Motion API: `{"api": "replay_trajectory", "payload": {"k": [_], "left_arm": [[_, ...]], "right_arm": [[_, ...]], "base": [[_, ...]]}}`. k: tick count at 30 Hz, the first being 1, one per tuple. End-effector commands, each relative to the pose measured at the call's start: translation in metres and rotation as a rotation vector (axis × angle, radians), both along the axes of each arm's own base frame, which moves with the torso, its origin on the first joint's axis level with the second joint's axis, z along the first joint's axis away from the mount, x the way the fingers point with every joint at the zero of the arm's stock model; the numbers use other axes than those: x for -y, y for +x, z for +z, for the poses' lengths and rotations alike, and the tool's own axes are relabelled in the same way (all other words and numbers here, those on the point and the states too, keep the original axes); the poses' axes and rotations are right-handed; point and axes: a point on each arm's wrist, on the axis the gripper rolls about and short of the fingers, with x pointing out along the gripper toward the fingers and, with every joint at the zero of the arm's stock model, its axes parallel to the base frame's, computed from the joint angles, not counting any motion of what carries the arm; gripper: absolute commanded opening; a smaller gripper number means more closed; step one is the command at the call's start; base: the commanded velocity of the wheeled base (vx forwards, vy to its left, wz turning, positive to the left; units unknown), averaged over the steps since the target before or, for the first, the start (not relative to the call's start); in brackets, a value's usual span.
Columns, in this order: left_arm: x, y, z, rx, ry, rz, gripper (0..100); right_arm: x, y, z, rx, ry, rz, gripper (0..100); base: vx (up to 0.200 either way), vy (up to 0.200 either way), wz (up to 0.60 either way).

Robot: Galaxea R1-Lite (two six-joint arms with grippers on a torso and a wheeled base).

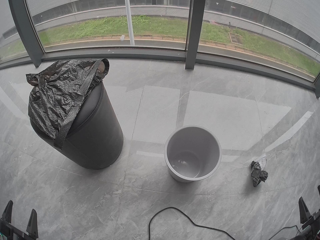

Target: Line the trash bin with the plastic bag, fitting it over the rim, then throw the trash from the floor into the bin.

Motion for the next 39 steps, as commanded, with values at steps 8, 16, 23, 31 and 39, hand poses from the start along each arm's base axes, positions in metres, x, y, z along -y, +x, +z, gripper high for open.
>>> {"api": "replay_trajectory", "payload": {"k": [8, 16, 23, 31, 39], "left_arm": [[0.0000, 0.0000, -0.0051, 0.001, -0.001, 0.002, 100], [0.0000, 0.0000, -0.0055, -0.003, 0.008, 0.000, 100], [0.0000, 0.0000, -0.0055, -0.003, 0.010, 0.000, 100], [0.0000, 0.0000, -0.0055, -0.003, 0.010, 0.000, 100], [0.0000, 0.0000, -0.0055, -0.003, 0.010, 0.000, 100]], "right_arm": [[0.0000, 0.0003, -0.0047, -0.004, 0.000, 0.000, 100], [0.0000, 0.0004, -0.0047, -0.006, 0.000, 0.000, 100], [0.0000, 0.0004, -0.0047, -0.006, 0.001, 0.000, 100], [0.0000, 0.0004, -0.0047, -0.006, 0.000, 0.000, 100], [0.0000, 0.0004, -0.0047, -0.006, 0.000, 0.000, 100]], "base": [[0.000, 0.000, 0.00], [0.000, 0.000, 0.00], [0.000, 0.143, 0.00], [0.000, 0.100, 0.00], [0.000, 0.000, 0.00]]}}
